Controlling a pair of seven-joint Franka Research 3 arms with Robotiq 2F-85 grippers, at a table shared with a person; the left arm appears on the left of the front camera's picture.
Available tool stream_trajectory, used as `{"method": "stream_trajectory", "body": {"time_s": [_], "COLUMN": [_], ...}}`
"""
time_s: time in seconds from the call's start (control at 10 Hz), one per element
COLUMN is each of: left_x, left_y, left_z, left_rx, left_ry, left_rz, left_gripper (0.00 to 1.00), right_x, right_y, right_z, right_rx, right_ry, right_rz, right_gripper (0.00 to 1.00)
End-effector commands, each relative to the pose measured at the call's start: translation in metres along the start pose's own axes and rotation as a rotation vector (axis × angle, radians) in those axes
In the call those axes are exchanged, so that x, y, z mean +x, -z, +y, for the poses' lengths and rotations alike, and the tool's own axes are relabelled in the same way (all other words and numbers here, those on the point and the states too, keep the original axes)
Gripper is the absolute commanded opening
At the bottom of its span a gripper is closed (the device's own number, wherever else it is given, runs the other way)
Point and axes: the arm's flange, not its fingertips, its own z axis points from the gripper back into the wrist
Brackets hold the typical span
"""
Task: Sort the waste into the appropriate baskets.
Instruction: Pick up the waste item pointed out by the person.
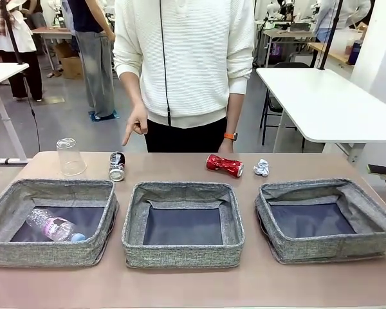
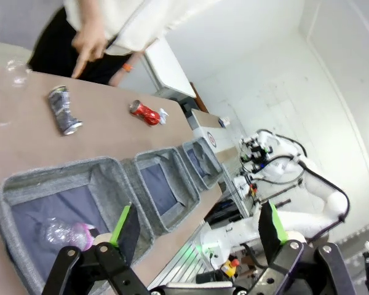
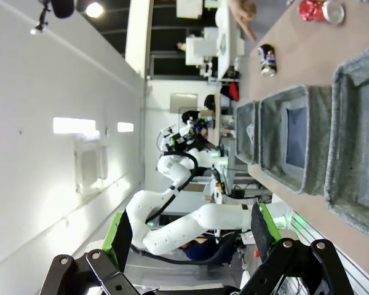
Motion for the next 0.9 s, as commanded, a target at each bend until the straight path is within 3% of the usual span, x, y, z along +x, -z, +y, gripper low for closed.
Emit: {"method": "stream_trajectory", "body": {"time_s": [0.0, 0.1, 0.3, 0.5, 0.6, 0.7, 0.8], "left_x": [0.024, 0.043, 0.069, 0.063, 0.055, 0.05, 0.063], "left_y": [0.015, 0.051, 0.151, 0.235, 0.274, 0.3, 0.258], "left_z": [-0.003, -0.016, -0.038, -0.033, -0.02, -0.01, -0.05], "left_rx": [-0.004, 0.051, 0.314, 0.593, 0.729, 0.758, 0.507], "left_ry": [0.204, 0.229, 0.433, 0.572, 0.566, 0.486, 0.623], "left_rz": [0.027, 0.173, 0.369, 0.543, 0.654, 0.63, 0.529], "left_gripper": [1.0, 1.0, 1.0, 1.0, 1.0, 1.0, 1.0], "right_x": [-0.001, -0.001, -0.001, -0.001, -0.001, -0.001, -0.001], "right_y": [0.001, 0.001, 0.001, 0.001, 0.001, 0.001, 0.001], "right_z": [0.008, 0.008, 0.008, 0.008, 0.008, 0.008, 0.008], "right_rx": [0.008, 0.008, 0.008, 0.008, 0.008, 0.008, 0.008], "right_ry": [0.023, 0.023, 0.023, 0.023, 0.023, 0.023, 0.023], "right_rz": [-0.001, -0.001, -0.001, -0.001, -0.001, -0.001, -0.001], "right_gripper": [1.0, 1.0, 1.0, 1.0, 1.0, 1.0, 1.0]}}
